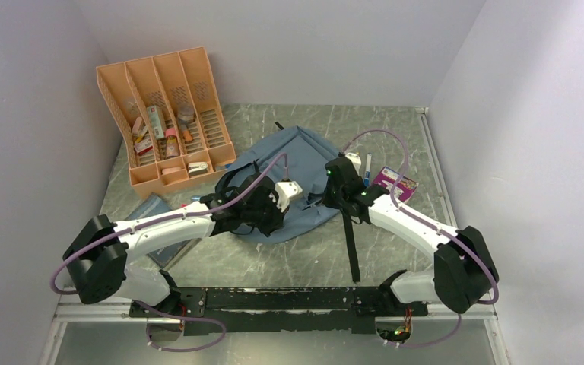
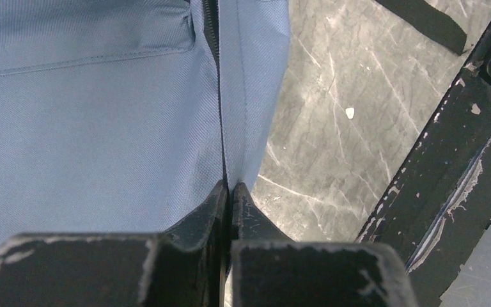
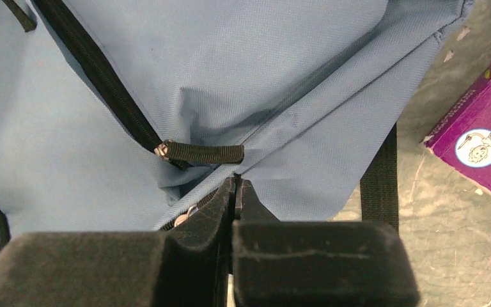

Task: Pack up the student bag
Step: Unzip the student bag at the center of the board.

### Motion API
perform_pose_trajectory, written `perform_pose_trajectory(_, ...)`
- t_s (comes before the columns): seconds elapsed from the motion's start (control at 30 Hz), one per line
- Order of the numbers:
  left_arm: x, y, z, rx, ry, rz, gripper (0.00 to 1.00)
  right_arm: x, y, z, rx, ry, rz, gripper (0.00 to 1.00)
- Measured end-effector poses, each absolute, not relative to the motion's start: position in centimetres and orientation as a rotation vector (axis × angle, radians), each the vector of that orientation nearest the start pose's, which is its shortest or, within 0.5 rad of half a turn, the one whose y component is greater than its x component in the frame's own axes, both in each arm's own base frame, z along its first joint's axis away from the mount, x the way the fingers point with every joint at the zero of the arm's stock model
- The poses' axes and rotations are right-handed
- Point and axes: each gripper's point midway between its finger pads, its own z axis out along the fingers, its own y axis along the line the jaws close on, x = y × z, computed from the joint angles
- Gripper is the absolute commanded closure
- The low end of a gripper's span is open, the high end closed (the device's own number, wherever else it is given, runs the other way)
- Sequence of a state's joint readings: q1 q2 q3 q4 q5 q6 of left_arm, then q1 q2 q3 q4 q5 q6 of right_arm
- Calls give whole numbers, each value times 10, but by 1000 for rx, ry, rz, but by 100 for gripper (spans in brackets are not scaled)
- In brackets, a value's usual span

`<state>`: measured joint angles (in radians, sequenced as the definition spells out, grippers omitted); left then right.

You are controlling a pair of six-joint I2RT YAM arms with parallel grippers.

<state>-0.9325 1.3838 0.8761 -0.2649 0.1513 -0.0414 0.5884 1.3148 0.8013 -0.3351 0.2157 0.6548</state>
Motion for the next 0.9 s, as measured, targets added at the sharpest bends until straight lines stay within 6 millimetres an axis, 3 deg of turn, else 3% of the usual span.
perform_pose_trajectory(0.2, 196, -310, 109, 1105, 2132, -651, 92, 293, 174, 95, 185, 2399, 284, 100)
perform_pose_trajectory(0.3, 197, -310, 110, 1090, 2131, -646, 70, 294, 174, 96, 169, 2396, 286, 99)
perform_pose_trajectory(0.4, 195, -305, 111, 1058, 2157, -637, 43, 297, 172, 101, 147, 2371, 292, 87)
perform_pose_trajectory(0.53, 198, -300, 130, 945, 2147, -639, 35, 301, 172, 113, 137, 2322, 334, 62)
perform_pose_trajectory(0.6, 203, -295, 147, 857, 2122, -631, 32, 303, 173, 121, 131, 2295, 351, 54)
perform_pose_trajectory(0.73, 222, -271, 187, 587, 2059, -571, 28, 304, 173, 139, 129, 2239, 381, 45)
perform_pose_trajectory(0.9, 249, -220, 203, 230, 2068, -450, 26, 304, 178, 152, 84, 2192, 426, 39)
